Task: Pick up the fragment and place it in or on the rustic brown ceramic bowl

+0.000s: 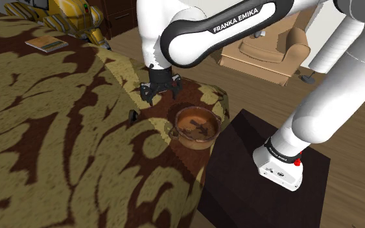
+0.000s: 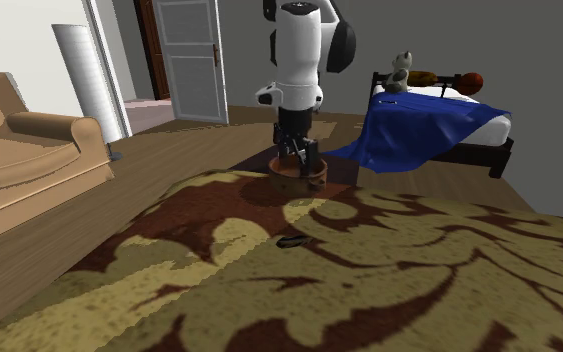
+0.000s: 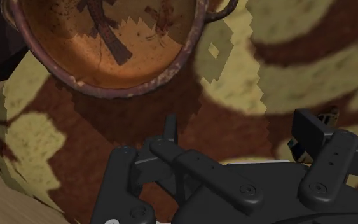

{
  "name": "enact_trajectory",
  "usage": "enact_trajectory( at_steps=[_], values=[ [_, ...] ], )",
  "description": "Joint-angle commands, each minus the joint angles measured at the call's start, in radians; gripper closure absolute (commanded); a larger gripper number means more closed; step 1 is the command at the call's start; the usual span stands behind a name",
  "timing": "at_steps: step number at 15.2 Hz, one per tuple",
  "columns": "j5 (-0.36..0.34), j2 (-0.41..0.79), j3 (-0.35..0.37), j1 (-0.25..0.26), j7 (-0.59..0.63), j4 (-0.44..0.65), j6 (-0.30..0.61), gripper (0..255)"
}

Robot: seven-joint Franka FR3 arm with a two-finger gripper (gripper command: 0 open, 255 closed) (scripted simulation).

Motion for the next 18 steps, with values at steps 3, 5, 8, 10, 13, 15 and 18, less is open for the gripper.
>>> enact_trajectory(
  at_steps=[3,5,8,10,13,15,18],
  values=[
    [-0.124,0.190,-0.004,0.040,0.178,0.142,0.018,0],
    [-0.176,0.279,-0.023,0.075,0.251,0.224,0.014,0],
    [-0.240,0.406,-0.058,0.132,0.342,0.359,-0.004,0],
    [-0.246,0.416,-0.064,0.135,0.346,0.344,0.019,0],
    [-0.258,0.432,-0.071,0.137,0.354,0.325,0.052,0],
    [-0.266,0.443,-0.076,0.139,0.359,0.313,0.073,0],
    [-0.268,0.447,-0.077,0.140,0.360,0.310,0.080,0]
  ],
)
